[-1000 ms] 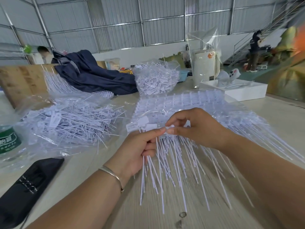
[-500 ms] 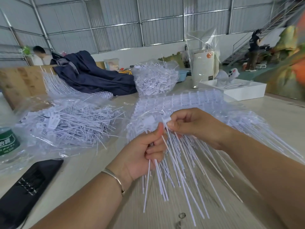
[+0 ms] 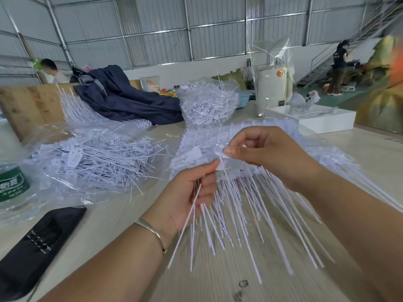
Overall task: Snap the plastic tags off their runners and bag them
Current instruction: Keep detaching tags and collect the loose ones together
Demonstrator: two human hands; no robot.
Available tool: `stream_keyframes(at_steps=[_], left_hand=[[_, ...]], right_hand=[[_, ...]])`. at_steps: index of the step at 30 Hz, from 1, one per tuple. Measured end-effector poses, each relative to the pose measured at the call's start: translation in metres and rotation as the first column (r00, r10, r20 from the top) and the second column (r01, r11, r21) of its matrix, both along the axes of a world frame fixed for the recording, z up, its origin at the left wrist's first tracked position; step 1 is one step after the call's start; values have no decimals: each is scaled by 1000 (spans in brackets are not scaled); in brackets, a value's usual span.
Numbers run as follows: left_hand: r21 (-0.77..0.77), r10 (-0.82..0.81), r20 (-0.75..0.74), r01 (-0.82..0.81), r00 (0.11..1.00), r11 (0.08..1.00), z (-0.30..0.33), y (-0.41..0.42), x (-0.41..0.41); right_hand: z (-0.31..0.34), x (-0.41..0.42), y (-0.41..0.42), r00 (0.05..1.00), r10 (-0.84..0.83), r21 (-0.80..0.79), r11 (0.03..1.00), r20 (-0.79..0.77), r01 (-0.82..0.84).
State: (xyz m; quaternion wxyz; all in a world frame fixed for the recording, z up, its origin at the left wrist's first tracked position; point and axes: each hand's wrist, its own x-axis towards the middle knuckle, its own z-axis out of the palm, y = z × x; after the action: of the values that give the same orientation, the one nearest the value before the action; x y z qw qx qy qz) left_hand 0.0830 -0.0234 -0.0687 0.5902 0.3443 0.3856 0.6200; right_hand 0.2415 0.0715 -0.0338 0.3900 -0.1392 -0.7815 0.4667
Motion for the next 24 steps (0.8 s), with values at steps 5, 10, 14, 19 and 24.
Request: stream_keyframes(at_steps=[5,10,14,19,24], left_hand=[[7,131,-21,-131,991,991,-3,2,-6],[-54,150,-41,-152,988,987,-3,2,-5],[-112,186,8,-184,983,977,-3,1,-5],[-74,148,-48,-151,988,986,-2,1,-4],[-18,171,-193,-178,966,984,-3,-2,-3]], right_hand=[[-4,4,9,995,-92,-21,995,31,93],[-6,3,5,987,-133,53,990,86,128],[-8,1,-1,977,-129,210,973,167,93],[-11,0,0,956,-179,330,939,232,95],[-12,-1,1,960,-192,377,920,205,104]])
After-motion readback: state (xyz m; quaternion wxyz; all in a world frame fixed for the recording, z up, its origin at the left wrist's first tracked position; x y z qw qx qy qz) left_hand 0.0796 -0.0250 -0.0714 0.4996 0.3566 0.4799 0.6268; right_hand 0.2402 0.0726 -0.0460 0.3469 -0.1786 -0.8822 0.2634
